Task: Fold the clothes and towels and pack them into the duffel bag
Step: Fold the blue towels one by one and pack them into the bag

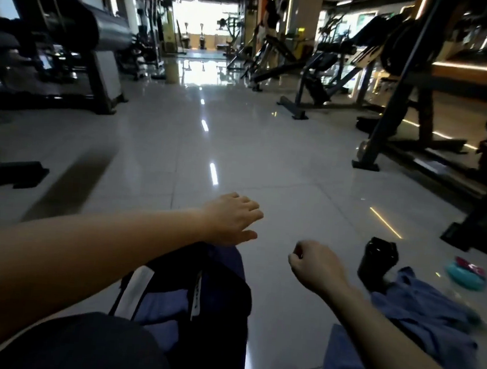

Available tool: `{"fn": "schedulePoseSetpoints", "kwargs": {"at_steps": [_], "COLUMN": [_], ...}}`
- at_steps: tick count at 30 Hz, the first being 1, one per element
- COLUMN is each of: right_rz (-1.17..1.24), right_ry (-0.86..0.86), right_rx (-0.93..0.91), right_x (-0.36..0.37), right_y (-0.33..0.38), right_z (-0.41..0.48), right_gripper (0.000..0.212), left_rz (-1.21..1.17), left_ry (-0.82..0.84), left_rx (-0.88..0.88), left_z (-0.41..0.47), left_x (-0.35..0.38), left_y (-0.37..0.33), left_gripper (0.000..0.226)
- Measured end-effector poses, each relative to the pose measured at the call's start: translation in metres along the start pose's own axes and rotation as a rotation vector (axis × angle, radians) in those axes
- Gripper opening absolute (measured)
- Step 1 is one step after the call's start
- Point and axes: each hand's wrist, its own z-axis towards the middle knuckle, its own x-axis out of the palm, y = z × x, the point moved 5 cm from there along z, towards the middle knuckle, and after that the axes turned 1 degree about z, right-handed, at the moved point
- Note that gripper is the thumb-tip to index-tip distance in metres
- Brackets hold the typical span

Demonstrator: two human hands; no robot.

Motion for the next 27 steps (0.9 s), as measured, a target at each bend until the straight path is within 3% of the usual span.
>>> {"fn": "schedulePoseSetpoints", "kwargs": {"at_steps": [3,7,11,14,17,20,23,25,27], "right_rz": [-0.002,0.037,0.105,0.141,0.094,0.025,-0.113,-0.202,-0.228], "right_ry": [-0.036,0.017,0.061,0.223,0.411,0.490,0.490,0.480,0.455], "right_rx": [0.050,0.202,0.342,0.410,0.436,0.476,0.492,0.462,0.430], "right_x": [-0.040,-0.063,-0.034,0.018,0.067,0.112,0.136,0.147,0.151], "right_y": [-0.041,-0.121,-0.209,-0.251,-0.269,-0.288,-0.295,-0.291,-0.287], "right_z": [0.002,-0.019,-0.050,-0.077,-0.107,-0.141,-0.162,-0.165,-0.164], "right_gripper": [0.014,0.020,0.028,0.039,0.005,0.043,0.059,0.062,0.049], "left_rz": [0.031,0.001,-0.161,-0.288,-0.410,-0.453,-0.405,-0.365,-0.389], "left_ry": [-0.024,0.099,0.234,0.339,0.429,0.488,0.505,0.449,0.433], "left_rx": [0.074,0.147,0.199,0.182,0.200,0.270,0.313,0.342,0.376], "left_z": [0.044,0.100,0.138,0.147,0.137,0.120,0.104,0.095,0.091], "left_x": [-0.029,-0.023,0.020,0.068,0.113,0.152,0.183,0.189,0.188], "left_y": [-0.033,-0.117,-0.210,-0.265,-0.303,-0.337,-0.362,-0.374,-0.379], "left_gripper": [0.056,0.055,0.053,0.052,0.050,0.062,0.068,0.053,0.043]}}
